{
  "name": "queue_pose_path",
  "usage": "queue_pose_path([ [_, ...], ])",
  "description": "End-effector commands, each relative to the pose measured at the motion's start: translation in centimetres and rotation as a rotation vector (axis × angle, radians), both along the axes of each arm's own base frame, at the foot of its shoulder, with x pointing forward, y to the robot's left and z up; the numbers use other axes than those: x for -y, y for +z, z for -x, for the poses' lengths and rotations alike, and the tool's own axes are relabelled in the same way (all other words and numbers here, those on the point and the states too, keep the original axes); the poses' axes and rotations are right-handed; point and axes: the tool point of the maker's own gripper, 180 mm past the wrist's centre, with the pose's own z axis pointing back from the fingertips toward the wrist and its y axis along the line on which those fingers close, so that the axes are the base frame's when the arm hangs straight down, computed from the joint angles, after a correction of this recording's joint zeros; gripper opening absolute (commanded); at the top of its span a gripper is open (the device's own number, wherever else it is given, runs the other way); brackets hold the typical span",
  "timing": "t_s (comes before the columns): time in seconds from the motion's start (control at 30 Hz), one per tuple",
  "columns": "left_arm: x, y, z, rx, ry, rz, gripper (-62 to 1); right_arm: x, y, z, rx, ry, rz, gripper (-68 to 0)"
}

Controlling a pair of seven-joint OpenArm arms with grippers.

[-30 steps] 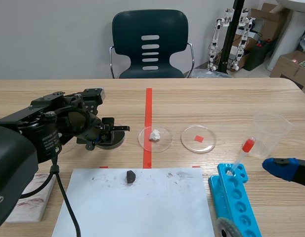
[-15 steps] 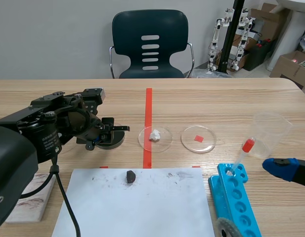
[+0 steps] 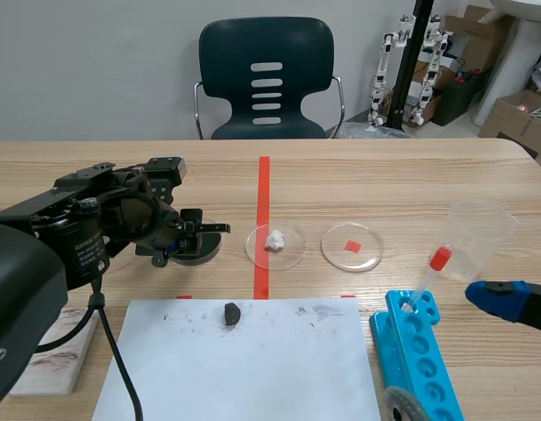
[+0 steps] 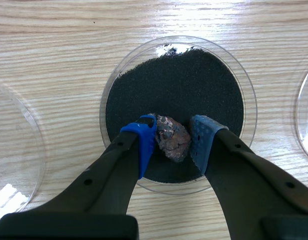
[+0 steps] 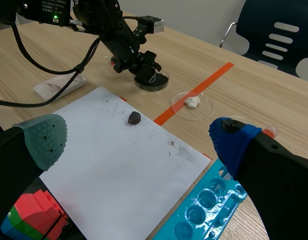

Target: Lower the mineral onto the iron filings and hold still

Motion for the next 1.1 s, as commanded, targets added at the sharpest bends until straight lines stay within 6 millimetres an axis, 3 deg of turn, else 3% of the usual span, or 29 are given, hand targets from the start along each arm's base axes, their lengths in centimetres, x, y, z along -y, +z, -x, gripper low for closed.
queue_pose_path([
  [0.0, 0.4, 0.9, -0.8, 0.028, -0.005, 0.009, -50.9, -0.3, 1.1, -0.4, 0.035, 0.002, -0.026, -8.4],
  [0.3, 0.5, 2.4, -1.3, 0.071, -0.022, 0.008, -50.9, -0.3, 1.1, -0.4, 0.035, 0.002, -0.026, -8.4],
  [0.47, 0.2, 5.9, -1.8, 0.237, -0.035, 0.007, -50.8, -0.3, 1.1, -0.4, 0.035, 0.003, -0.025, -8.4],
  [0.6, 0.8, 9.7, -1.0, 0.429, -0.094, 0.028, -50.8, -0.3, 1.1, -0.4, 0.035, 0.003, -0.026, -8.4],
  [0.83, 2.4, 15.6, 4.6, 0.686, -0.298, 0.058, -50.8, -0.3, 1.1, -0.4, 0.035, 0.002, -0.026, -8.4],
  [1.07, 3.8, 19.0, 12.1, 0.824, -0.459, 0.076, -50.8, -0.3, 1.1, -0.4, 0.035, 0.002, -0.026, -8.4],
])
